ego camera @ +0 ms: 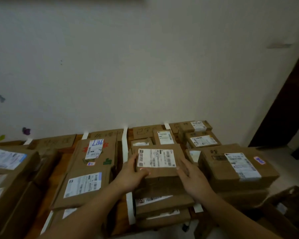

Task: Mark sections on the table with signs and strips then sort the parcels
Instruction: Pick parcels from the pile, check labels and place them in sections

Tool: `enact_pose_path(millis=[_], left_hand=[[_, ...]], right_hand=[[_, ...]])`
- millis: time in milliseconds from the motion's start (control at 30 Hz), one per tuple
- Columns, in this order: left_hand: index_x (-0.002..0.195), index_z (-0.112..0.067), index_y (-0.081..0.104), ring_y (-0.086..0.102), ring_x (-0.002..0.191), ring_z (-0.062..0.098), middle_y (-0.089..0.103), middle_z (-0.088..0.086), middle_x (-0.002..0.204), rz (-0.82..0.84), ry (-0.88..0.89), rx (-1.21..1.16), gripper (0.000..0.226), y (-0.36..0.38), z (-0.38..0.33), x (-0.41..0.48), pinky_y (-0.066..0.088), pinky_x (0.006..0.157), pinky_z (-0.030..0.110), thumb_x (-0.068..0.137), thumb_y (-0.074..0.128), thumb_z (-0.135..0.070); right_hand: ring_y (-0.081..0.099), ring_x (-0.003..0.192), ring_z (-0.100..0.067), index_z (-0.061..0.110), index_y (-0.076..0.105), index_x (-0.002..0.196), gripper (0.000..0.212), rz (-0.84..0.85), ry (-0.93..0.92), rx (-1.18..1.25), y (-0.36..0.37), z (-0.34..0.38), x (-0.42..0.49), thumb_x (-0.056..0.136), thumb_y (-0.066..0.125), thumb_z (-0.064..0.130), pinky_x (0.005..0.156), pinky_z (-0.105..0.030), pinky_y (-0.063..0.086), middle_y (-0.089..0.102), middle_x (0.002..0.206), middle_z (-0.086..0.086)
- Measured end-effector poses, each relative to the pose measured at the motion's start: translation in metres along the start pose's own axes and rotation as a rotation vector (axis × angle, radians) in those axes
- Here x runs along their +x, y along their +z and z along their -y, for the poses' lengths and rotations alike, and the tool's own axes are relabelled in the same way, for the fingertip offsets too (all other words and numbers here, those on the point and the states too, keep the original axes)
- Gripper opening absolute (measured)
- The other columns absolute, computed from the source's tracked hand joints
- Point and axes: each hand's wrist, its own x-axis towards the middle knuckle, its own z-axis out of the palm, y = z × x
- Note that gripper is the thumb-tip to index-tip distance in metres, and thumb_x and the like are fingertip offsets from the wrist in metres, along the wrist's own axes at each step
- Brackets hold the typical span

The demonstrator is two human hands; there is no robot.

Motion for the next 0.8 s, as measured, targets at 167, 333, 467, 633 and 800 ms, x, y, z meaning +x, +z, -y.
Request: enact_pose_path(millis=[167, 333, 467, 633, 800], left_hand=[[0.149, -0.025, 0.02, 0.046, 0.124, 0.012, 0.041, -0.003, 0.145, -0.099, -0.021, 0.045, 0.068, 0.013, -0.013, -0.004, 0.04, 0.098, 0.025, 0.093, 0.057, -0.028], [0.15, -0.026, 0.018, 0.042, 0.126, 0.013, 0.037, 0.0, 0.148, -0.1, -0.063, 0.065, 0.061, 0.021, -0.021, 0.004, 0.034, 0.095, 0.024, 0.097, 0.049, -0.029], [0.151, -0.028, 0.015, 0.041, 0.126, 0.014, 0.037, 0.0, 0.149, -0.07, -0.092, 0.132, 0.062, 0.018, -0.024, 0.011, 0.033, 0.099, 0.027, 0.098, 0.046, -0.033], [0.15, -0.025, 0.017, 0.037, 0.134, 0.02, 0.03, 0.001, 0.152, -0.062, -0.091, 0.216, 0.061, 0.017, -0.025, 0.015, 0.033, 0.105, 0.031, 0.097, 0.046, -0.034], [0.15, -0.026, 0.021, 0.016, 0.144, 0.023, 0.01, 0.0, 0.159, -0.063, -0.102, 0.318, 0.064, 0.01, -0.028, 0.015, 0.021, 0.114, 0.042, 0.094, 0.049, -0.042]], right_hand=[[0.039, 0.133, -0.021, 0.041, 0.027, 0.147, 0.051, -0.015, -0.07, 0.018, -0.007, -0.004, 0.016, 0.098, 0.039, 0.05, 0.106, -0.038, 0.037, 0.034, 0.15, 0.0], [0.034, 0.137, -0.024, 0.039, 0.023, 0.149, 0.051, 0.058, -0.071, -0.031, -0.01, -0.002, 0.03, 0.1, 0.034, 0.048, 0.108, -0.039, 0.033, 0.03, 0.153, -0.002], [0.036, 0.136, -0.024, 0.038, 0.023, 0.148, 0.05, 0.087, -0.103, -0.088, -0.015, 0.002, 0.032, 0.1, 0.033, 0.048, 0.108, -0.039, 0.033, 0.033, 0.151, -0.002], [0.04, 0.133, -0.023, 0.038, 0.027, 0.146, 0.048, 0.105, -0.13, -0.132, -0.019, 0.004, 0.037, 0.1, 0.034, 0.047, 0.104, -0.037, 0.036, 0.034, 0.15, -0.003], [0.041, 0.129, -0.022, 0.028, 0.032, 0.144, 0.05, 0.074, -0.139, -0.223, -0.024, 0.017, 0.04, 0.099, 0.035, 0.049, 0.101, -0.036, 0.039, 0.032, 0.148, -0.003]])
